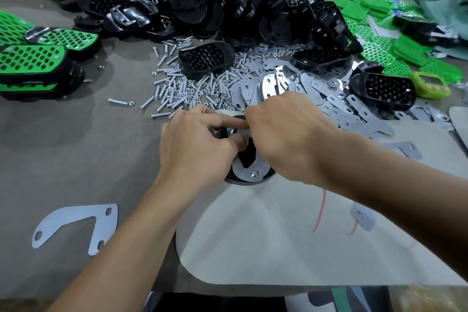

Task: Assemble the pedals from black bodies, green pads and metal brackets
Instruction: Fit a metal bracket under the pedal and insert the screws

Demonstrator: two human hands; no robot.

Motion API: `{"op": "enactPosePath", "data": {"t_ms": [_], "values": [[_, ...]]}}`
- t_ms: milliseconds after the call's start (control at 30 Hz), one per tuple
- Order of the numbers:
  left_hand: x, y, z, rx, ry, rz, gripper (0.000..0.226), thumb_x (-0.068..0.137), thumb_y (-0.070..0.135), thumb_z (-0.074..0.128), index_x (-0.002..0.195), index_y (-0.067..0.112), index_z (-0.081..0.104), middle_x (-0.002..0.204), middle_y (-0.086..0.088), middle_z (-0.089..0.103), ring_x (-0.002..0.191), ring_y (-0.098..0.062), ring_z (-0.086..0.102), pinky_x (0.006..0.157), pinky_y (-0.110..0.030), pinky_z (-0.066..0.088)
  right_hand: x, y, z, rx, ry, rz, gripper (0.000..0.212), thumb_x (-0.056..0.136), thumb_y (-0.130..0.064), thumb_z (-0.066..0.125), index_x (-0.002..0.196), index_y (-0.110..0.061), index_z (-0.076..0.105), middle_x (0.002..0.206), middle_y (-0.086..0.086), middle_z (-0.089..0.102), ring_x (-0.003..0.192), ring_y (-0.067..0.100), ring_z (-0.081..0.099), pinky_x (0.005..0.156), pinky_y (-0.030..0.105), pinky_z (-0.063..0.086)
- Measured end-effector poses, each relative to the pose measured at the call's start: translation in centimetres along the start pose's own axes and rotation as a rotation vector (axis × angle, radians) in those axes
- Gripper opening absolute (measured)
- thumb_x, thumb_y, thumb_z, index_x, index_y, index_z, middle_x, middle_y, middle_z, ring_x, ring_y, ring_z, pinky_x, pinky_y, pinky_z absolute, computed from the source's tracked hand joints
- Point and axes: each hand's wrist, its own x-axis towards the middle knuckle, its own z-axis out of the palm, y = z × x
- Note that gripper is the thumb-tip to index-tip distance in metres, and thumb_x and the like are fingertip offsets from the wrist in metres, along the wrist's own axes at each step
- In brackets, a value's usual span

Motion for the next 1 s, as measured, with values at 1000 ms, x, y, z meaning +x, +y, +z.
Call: {"op": "enactPosePath", "data": {"t_ms": [1000], "values": [[-0.1,0.0,0.0,0.013,0.009,-0.012,0.025,0.061,0.063,0.070,0.065,0.080,0.053,0.081,0.016,0.058,0.085,-0.012,0.055,0.073,-0.033,0.035,-0.3,-0.6,0.9,-0.041,0.052,-0.046,0.016,0.088,-0.007,0.043,0.083,-0.018,0.032,0.062,-0.004,0.030,0.049,0.017,0.030,0.049,0.034,0.017]]}}
